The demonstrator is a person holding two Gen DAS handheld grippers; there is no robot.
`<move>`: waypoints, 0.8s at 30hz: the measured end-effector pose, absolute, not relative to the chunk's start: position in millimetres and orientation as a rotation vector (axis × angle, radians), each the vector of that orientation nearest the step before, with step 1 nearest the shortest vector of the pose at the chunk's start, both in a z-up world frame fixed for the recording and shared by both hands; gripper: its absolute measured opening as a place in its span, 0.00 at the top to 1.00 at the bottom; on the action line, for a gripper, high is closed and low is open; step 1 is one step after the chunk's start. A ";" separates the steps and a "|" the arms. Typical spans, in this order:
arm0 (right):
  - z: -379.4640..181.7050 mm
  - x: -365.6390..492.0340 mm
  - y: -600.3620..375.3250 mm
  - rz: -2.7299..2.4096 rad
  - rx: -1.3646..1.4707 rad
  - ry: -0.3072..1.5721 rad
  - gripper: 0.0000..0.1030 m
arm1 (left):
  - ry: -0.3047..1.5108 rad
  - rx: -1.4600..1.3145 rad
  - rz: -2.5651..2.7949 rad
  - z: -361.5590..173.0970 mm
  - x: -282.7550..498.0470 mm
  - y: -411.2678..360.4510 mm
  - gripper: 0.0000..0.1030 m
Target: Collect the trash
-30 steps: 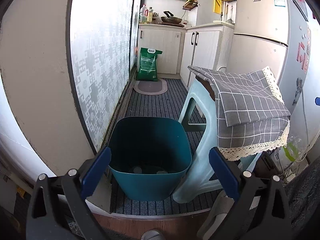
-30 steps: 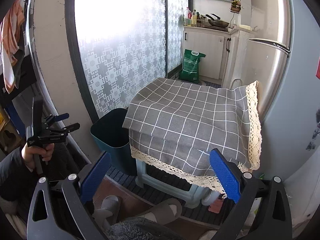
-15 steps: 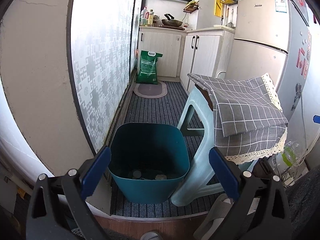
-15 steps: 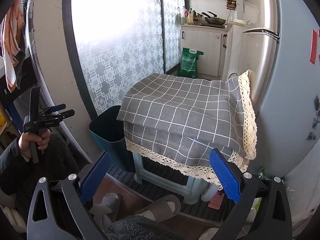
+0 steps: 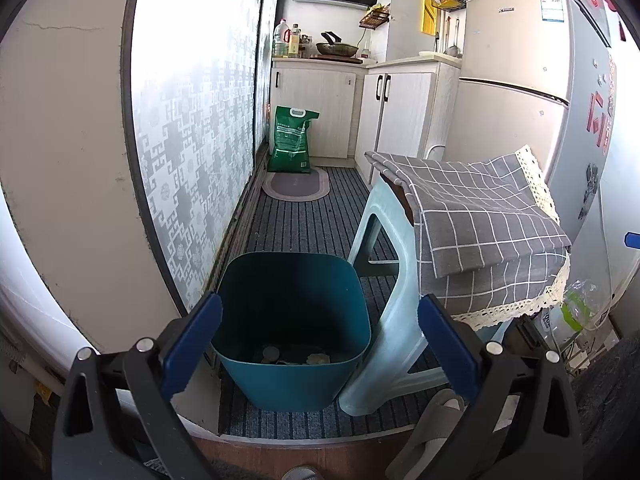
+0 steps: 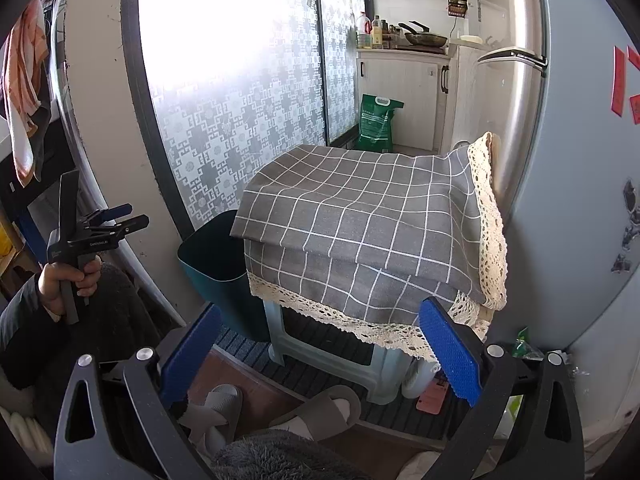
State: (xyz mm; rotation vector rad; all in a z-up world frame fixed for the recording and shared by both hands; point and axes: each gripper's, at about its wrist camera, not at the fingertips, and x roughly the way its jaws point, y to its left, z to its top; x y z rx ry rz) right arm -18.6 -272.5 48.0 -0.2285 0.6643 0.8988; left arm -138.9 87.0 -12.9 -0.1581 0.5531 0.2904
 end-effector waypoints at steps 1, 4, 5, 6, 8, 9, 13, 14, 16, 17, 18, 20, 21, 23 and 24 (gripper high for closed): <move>48.2 -18.9 -273.0 0.899 -0.226 0.666 0.03 | 0.553 -0.156 0.289 -13.0 -138.6 86.6 0.03; 48.1 -19.1 -273.6 0.898 -0.223 0.667 0.03 | 0.552 -0.154 0.287 -13.2 -138.5 85.8 0.03; 47.9 -19.0 -273.7 0.898 -0.224 0.667 0.03 | 0.552 -0.154 0.287 -13.4 -138.4 85.7 0.03; 47.7 -19.0 -274.2 0.899 -0.226 0.668 0.03 | 0.552 -0.154 0.287 -13.5 -138.3 85.7 0.03; 47.4 -18.8 -274.3 0.899 -0.227 0.670 0.03 | 0.552 -0.154 0.288 -13.5 -138.3 85.6 0.03; 47.3 -18.8 -274.3 0.899 -0.227 0.671 0.03 | 0.552 -0.154 0.287 -13.5 -138.3 85.6 0.03; 47.2 -18.4 -273.5 0.900 -0.229 0.673 0.03 | 0.552 -0.154 0.287 -13.5 -138.2 85.4 0.03; 47.2 -18.3 -273.5 0.900 -0.230 0.674 0.03 | 0.552 -0.154 0.288 -13.3 -138.4 85.2 0.03; 47.3 -18.2 -273.6 0.900 -0.230 0.674 0.03 | 0.552 -0.155 0.286 -13.2 -138.6 85.5 0.03; 47.2 -18.2 -273.2 0.900 -0.230 0.674 0.03 | 0.551 -0.156 0.285 -13.2 -138.7 85.5 0.03; 47.2 -18.1 -273.3 0.900 -0.230 0.674 0.03 | 0.550 -0.156 0.284 -13.2 -139.1 85.3 0.03; 47.2 -18.1 -273.3 0.899 -0.230 0.674 0.03 | 0.551 -0.156 0.283 -13.3 -139.4 85.5 0.03; 47.2 -18.2 -273.1 0.899 -0.230 0.674 0.03 | 0.551 -0.156 0.283 -13.3 -139.5 85.3 0.03; 47.3 -18.0 -273.0 0.899 -0.230 0.675 0.03 | 0.550 -0.156 0.284 -13.3 -139.4 85.3 0.03; 47.3 -18.1 -273.0 0.899 -0.230 0.674 0.03 | 0.550 -0.156 0.284 -13.4 -139.4 85.2 0.03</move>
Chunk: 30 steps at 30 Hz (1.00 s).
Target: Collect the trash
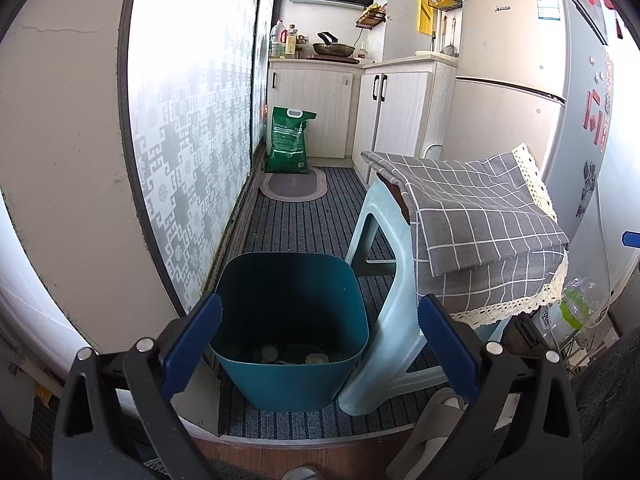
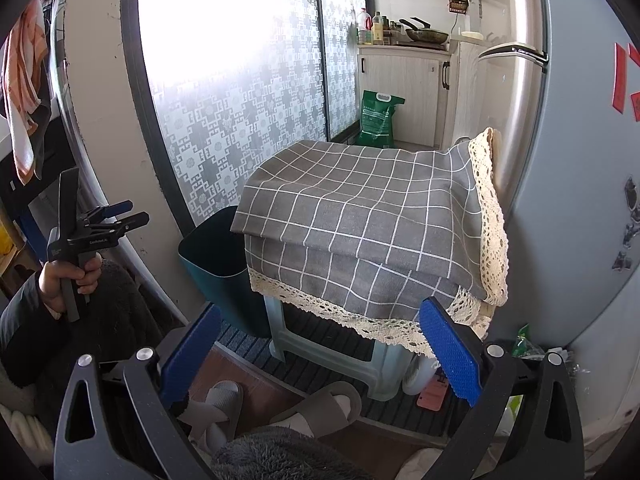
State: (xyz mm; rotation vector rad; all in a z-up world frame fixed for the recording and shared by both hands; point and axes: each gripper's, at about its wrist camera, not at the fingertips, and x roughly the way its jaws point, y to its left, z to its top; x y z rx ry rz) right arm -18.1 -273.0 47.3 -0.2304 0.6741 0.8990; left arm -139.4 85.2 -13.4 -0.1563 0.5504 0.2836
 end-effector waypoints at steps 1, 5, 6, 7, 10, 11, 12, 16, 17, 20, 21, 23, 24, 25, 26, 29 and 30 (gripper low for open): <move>47.3 -17.9 -272.9 0.899 -0.231 0.674 0.03 | 0.550 -0.156 0.284 -13.4 -139.4 85.1 0.03; 46.7 -18.4 -272.4 0.899 -0.232 0.675 0.03 | 0.550 -0.156 0.284 -13.3 -139.4 85.2 0.03; 46.0 -18.6 -272.8 0.900 -0.234 0.676 0.03 | 0.550 -0.156 0.284 -13.3 -139.3 85.2 0.03; 45.1 -18.9 -272.7 0.900 -0.237 0.678 0.03 | 0.550 -0.157 0.284 -13.4 -139.3 85.2 0.03; 43.2 -20.6 -273.1 0.902 -0.247 0.682 0.03 | 0.552 -0.158 0.282 -13.5 -139.5 85.4 0.03; 42.8 -21.0 -273.4 0.903 -0.248 0.681 0.03 | 0.552 -0.158 0.281 -13.5 -139.6 85.1 0.03; 42.7 -21.2 -273.8 0.903 -0.246 0.682 0.03 | 0.552 -0.157 0.281 -13.5 -139.5 85.1 0.03; 42.6 -21.6 -273.4 0.902 -0.248 0.682 0.03 | 0.552 -0.158 0.282 -13.6 -139.3 85.1 0.03; 42.9 -21.0 -273.2 0.902 -0.247 0.682 0.03 | 0.553 -0.158 0.283 -13.7 -139.3 85.0 0.03; 43.1 -20.6 -273.1 0.903 -0.247 0.682 0.03 | 0.555 -0.155 0.281 -14.0 -139.6 84.8 0.03; 42.8 -21.3 -273.4 0.903 -0.246 0.682 0.03 | 0.554 -0.156 0.281 -14.0 -139.6 84.9 0.03; 42.7 -21.1 -273.4 0.903 -0.247 0.683 0.03 | 0.554 -0.157 0.279 -14.5 -139.6 85.4 0.03; 42.9 -20.9 -273.2 0.904 -0.247 0.684 0.03 | 0.555 -0.157 0.279 -14.7 -139.5 85.6 0.03; 43.0 -21.2 -273.4 0.904 -0.247 0.685 0.03 | 0.554 -0.157 0.278 -14.3 -139.7 85.5 0.03; 43.2 -21.6 -273.2 0.904 -0.248 0.685 0.03 | 0.553 -0.156 0.277 -14.3 -140.0 85.7 0.03; 43.2 -21.5 -273.1 0.904 -0.248 0.685 0.03 | 0.554 -0.155 0.277 -14.2 -140.3 86.0 0.03; 43.2 -21.4 -272.9 0.904 -0.248 0.684 0.03 | 0.554 -0.156 0.277 -14.1 -140.4 85.9 0.03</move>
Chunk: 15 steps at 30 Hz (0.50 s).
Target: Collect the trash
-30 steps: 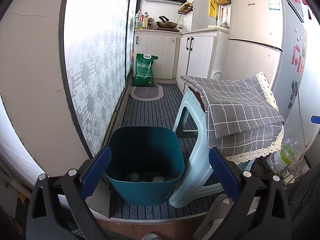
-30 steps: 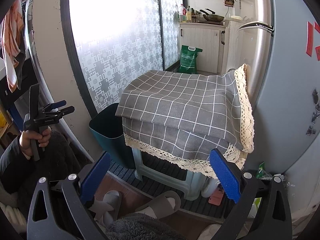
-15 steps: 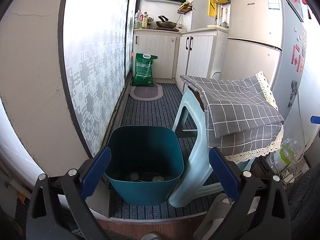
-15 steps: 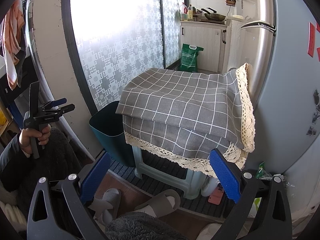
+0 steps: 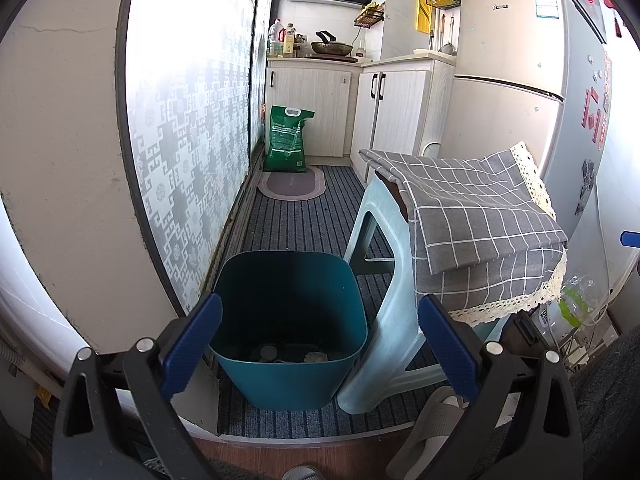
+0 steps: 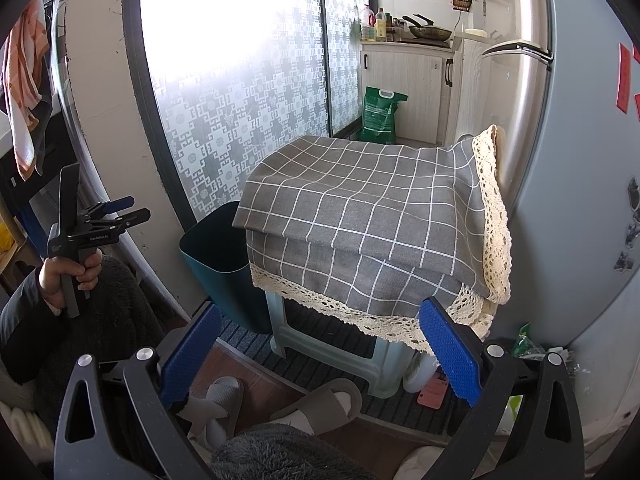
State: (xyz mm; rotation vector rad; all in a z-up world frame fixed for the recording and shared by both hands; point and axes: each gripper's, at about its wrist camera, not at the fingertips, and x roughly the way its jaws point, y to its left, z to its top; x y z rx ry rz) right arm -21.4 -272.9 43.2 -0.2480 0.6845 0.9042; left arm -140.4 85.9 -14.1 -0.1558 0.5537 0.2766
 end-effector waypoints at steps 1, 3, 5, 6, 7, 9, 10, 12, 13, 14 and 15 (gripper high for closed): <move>43.1 -21.6 -273.1 0.904 -0.248 0.684 0.03 | 0.554 -0.156 0.277 -14.2 -140.2 85.9 0.03; 43.0 -21.4 -272.9 0.904 -0.247 0.685 0.03 | 0.554 -0.155 0.275 -14.2 -140.2 86.2 0.03; 43.3 -21.3 -272.9 0.904 -0.246 0.685 0.03 | 0.555 -0.152 0.275 -14.4 -140.2 86.1 0.03; 43.2 -21.6 -272.9 0.904 -0.247 0.685 0.03 | 0.554 -0.152 0.275 -14.5 -140.2 86.1 0.03; 43.3 -20.9 -272.8 0.904 -0.248 0.685 0.03 | 0.554 -0.153 0.273 -14.4 -140.2 86.2 0.03; 43.2 -21.0 -272.8 0.904 -0.248 0.685 0.03 | 0.555 -0.152 0.271 -14.2 -140.0 86.0 0.03; 43.0 -21.8 -273.1 0.904 -0.248 0.685 0.03 | 0.557 -0.150 0.270 -14.5 -139.6 85.5 0.03; 43.3 -21.0 -272.7 0.904 -0.248 0.685 0.03 | 0.561 -0.144 0.268 -14.5 -139.0 85.2 0.03; 43.3 -21.1 -272.7 0.904 -0.247 0.686 0.03 | 0.563 -0.139 0.269 -14.7 -138.6 84.4 0.03; 43.1 -21.8 -272.9 0.904 -0.248 0.686 0.03 | 0.563 -0.137 0.269 -14.5 -139.0 85.1 0.03; 43.2 -21.7 -272.8 0.904 -0.248 0.685 0.03 | 0.562 -0.138 0.271 -14.4 -139.2 85.5 0.03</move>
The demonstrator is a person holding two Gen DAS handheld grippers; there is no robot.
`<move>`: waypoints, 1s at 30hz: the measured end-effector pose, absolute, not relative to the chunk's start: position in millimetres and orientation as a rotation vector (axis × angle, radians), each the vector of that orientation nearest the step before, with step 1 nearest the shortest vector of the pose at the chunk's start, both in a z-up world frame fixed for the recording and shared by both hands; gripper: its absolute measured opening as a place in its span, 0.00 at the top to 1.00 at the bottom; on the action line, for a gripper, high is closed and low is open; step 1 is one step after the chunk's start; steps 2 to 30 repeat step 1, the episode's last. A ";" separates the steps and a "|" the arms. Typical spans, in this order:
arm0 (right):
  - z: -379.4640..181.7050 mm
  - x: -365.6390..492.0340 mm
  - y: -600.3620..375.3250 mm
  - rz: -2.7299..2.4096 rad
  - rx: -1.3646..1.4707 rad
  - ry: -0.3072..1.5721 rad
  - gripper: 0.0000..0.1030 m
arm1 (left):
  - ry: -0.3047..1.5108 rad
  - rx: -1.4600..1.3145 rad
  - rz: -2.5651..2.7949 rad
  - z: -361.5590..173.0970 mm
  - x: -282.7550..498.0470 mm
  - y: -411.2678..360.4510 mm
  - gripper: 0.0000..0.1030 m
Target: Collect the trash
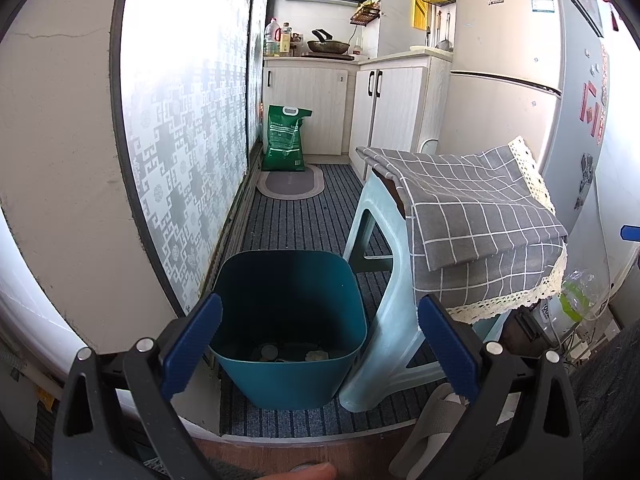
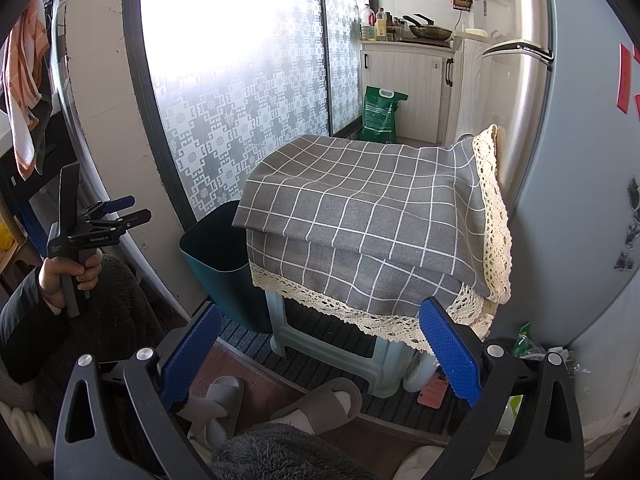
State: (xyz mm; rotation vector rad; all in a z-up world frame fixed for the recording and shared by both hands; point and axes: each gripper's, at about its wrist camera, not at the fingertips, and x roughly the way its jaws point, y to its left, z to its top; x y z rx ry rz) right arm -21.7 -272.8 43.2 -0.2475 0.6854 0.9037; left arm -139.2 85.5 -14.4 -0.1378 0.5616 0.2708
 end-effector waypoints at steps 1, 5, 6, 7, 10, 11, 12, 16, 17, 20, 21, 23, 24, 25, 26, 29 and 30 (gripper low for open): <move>43.4 -21.1 -272.5 0.903 -0.247 0.686 0.03 | 0.561 -0.142 0.272 -14.3 -139.5 86.6 0.03; 43.4 -21.1 -272.5 0.903 -0.247 0.686 0.03 | 0.561 -0.142 0.272 -14.3 -139.5 86.6 0.03; 43.4 -21.1 -272.5 0.903 -0.247 0.686 0.03 | 0.561 -0.142 0.272 -14.3 -139.5 86.6 0.03; 43.4 -21.1 -272.5 0.903 -0.247 0.686 0.03 | 0.561 -0.142 0.272 -14.3 -139.5 86.6 0.03; 43.4 -21.1 -272.5 0.903 -0.247 0.686 0.03 | 0.561 -0.142 0.272 -14.3 -139.5 86.6 0.03; 43.4 -21.1 -272.5 0.903 -0.247 0.686 0.03 | 0.561 -0.142 0.272 -14.3 -139.5 86.6 0.03; 43.4 -21.1 -272.5 0.903 -0.247 0.686 0.03 | 0.561 -0.142 0.272 -14.3 -139.5 86.6 0.03; 43.4 -21.1 -272.5 0.903 -0.247 0.686 0.03 | 0.561 -0.142 0.272 -14.3 -139.5 86.6 0.03; 43.4 -21.1 -272.5 0.903 -0.247 0.686 0.03 | 0.561 -0.142 0.272 -14.3 -139.5 86.6 0.03; 43.4 -21.1 -272.5 0.903 -0.247 0.686 0.03 | 0.561 -0.142 0.272 -14.3 -139.5 86.6 0.03; 43.4 -21.1 -272.5 0.903 -0.247 0.686 0.03 | 0.561 -0.142 0.272 -14.3 -139.5 86.6 0.03; 43.4 -21.1 -272.5 0.903 -0.247 0.686 0.03 | 0.561 -0.142 0.272 -14.3 -139.5 86.6 0.03; 43.4 -21.1 -272.5 0.903 -0.247 0.686 0.03 | 0.561 -0.142 0.272 -14.3 -139.5 86.6 0.03; 43.4 -21.1 -272.5 0.903 -0.247 0.686 0.03 | 0.561 -0.142 0.272 -14.3 -139.5 86.6 0.03; 43.4 -21.1 -272.5 0.903 -0.247 0.686 0.03 | 0.561 -0.142 0.272 -14.3 -139.5 86.6 0.03; 43.4 -21.1 -272.5 0.903 -0.247 0.686 0.03 | 0.561 -0.142 0.272 -14.3 -139.5 86.6 0.03; 43.4 -21.1 -272.5 0.903 -0.247 0.686 0.03 | 0.561 -0.142 0.272 -14.3 -139.5 86.6 0.03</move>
